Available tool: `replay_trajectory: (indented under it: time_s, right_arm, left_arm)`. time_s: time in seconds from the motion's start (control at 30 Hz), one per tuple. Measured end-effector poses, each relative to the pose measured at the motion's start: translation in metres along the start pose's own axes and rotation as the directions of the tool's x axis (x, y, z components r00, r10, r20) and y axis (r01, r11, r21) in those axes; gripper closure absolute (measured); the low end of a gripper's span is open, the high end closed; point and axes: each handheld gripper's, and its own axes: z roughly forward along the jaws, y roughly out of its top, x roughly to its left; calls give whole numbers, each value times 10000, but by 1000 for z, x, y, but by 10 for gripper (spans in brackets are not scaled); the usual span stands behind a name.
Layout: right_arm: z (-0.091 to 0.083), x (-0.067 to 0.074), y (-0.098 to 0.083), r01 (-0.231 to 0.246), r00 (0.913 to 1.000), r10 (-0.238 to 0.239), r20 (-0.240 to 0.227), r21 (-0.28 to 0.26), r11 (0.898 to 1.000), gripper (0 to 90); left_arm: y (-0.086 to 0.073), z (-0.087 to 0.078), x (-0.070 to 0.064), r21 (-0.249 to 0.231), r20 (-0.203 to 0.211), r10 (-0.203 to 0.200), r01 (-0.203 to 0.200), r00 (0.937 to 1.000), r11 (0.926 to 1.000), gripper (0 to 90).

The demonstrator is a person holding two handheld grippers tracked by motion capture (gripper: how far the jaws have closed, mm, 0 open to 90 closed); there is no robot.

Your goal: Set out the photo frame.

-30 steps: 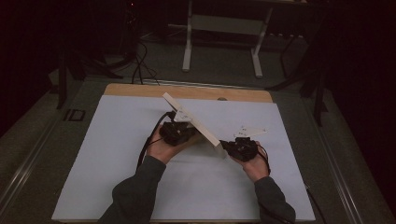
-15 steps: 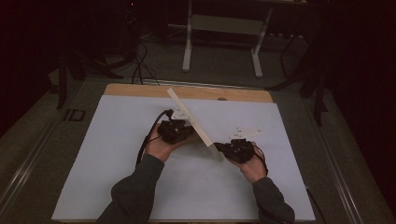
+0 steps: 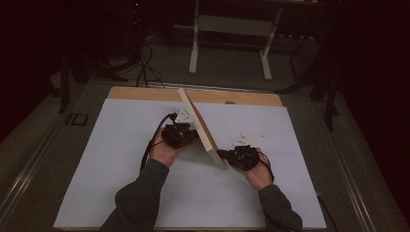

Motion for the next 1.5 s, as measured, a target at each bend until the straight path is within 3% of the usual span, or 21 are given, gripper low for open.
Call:
replay_trajectory:
  time_s: [0.6,1.5]
  right_arm:
    - [10,11,4,264,9995,-261,-185,170,9995,899]
    - [27,26,13,502,9980,-496,-390,158,9986,899]
  left_arm:
    - [-6,7,2,59,228,-177,176,9996,9998,900]
    - [-31,0,4,-539,662,-876,913,9940,9944,900]
